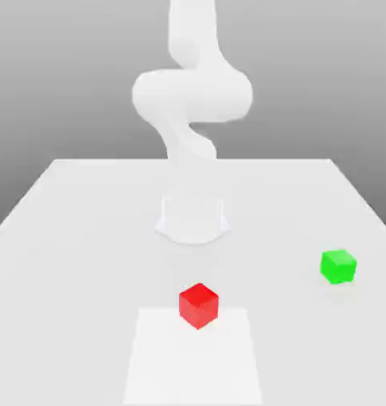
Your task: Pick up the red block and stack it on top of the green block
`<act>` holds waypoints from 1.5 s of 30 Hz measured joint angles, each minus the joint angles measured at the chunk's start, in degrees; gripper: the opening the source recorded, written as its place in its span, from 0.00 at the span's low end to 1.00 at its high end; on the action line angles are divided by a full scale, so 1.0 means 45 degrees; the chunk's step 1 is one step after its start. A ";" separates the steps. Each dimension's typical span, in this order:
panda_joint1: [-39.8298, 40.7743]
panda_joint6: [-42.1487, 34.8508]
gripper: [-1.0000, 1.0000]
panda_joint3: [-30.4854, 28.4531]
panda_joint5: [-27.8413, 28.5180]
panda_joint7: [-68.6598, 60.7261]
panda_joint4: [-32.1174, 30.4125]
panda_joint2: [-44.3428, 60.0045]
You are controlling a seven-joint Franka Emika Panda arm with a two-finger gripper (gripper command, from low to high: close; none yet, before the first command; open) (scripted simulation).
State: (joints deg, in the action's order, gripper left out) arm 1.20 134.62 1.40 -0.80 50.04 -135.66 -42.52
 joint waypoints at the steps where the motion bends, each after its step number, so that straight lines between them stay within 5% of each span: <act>1: 0.0148 0.0306 0.50 0.0172 -0.0111 0.0433 -0.0415 0.0363; 16: 0.1854 0.5188 0.50 0.2595 -0.1102 0.8018 -0.6804 0.6338; 20: 0.2088 0.7606 0.50 0.2442 0.0461 1.0314 -0.7291 0.9437; 23: 0.1124 0.8853 0.50 0.1043 0.1858 1.1386 -0.7136 1.0934; 24: 0.0700 0.9244 0.00 0.0576 0.2008 1.1490 -0.7078 1.1389; 31: 0.0543 0.9368 0.00 0.0396 0.2113 1.1579 -0.7064 1.1506; 39: 0.0408 0.6531 0.00 0.0917 -0.0193 0.9946 -0.7553 0.8171; 45: -0.1791 0.5634 0.00 0.1895 -0.0779 0.7886 -0.7286 0.7517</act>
State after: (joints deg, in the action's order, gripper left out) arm -6.86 159.98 9.93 -4.30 85.52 -168.45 -8.69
